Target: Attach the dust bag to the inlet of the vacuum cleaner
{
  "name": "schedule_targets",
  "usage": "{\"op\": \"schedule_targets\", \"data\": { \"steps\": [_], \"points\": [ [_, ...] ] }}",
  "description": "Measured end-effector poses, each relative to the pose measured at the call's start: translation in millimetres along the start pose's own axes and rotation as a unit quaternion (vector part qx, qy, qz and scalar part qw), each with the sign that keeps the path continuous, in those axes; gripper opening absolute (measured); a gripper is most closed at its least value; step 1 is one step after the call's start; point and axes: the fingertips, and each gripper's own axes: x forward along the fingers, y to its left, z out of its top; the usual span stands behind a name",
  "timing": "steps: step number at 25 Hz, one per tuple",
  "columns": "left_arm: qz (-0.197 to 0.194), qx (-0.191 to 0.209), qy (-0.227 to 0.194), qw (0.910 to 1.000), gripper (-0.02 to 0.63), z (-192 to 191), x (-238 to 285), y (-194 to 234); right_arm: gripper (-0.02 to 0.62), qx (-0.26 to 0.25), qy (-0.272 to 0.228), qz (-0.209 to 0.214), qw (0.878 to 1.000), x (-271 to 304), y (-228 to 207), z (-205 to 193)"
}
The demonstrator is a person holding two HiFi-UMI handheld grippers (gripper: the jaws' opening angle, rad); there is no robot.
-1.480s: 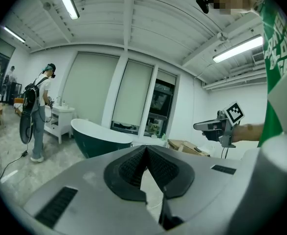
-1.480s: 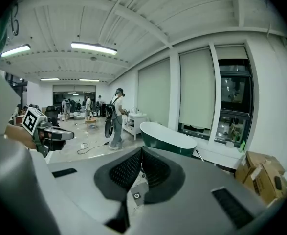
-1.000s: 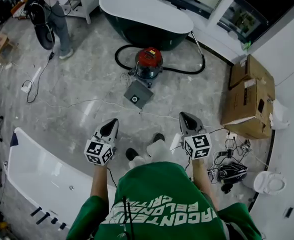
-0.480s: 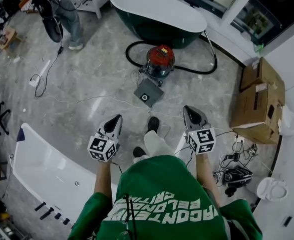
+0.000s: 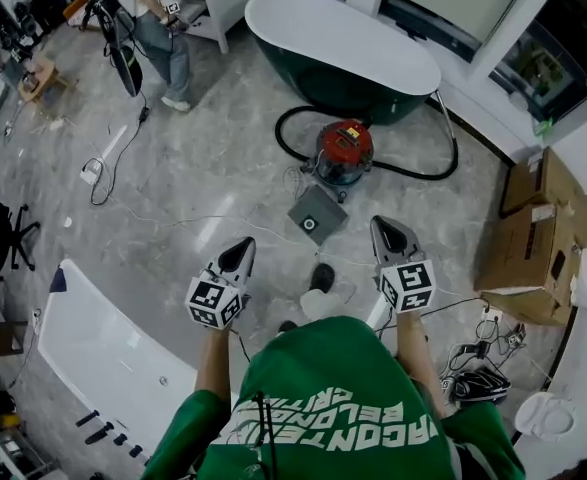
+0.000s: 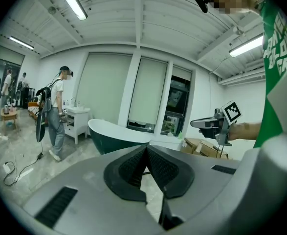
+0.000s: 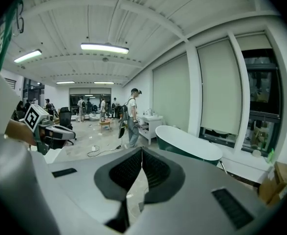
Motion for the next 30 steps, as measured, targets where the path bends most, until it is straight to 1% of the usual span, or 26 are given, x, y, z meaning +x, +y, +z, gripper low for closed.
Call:
{"op": "schedule_targets", "data": {
  "steps": [4, 7, 14, 19, 24, 30],
  "points": [
    [0.0, 0.007, 0.008, 0.9999, 0.003, 11, 29, 12, 0.009, -0.003, 0.004, 0.011, 1.0, 25, -15, 3],
    [-0.005, 0.015, 0.017, 0.9997, 0.003, 19, 55, 16, 0.009, 0.004, 0.006, 0.012, 1.0, 39, -35, 1],
    [-0.02, 0.029, 0.03, 0.9989, 0.003, 36, 126, 6, 0.009, 0.026, 0.009, 0.004, 1.0, 62, -101, -3],
    [-0.024, 0.034, 0.031, 0.9986, 0.003, 46, 162, -2, 0.009, 0.033, 0.007, 0.011, 0.999, 78, -129, -4],
    [-0.033, 0.042, 0.039, 0.9978, 0.003, 44, 186, -11, 0.009, 0.043, 0.006, 0.015, 0.999, 86, -145, -12],
    [-0.041, 0.045, 0.042, 0.9973, 0.003, 43, 202, -15, 0.009, 0.049, 0.011, 0.02, 0.999, 87, -149, -24]
  ]
}}
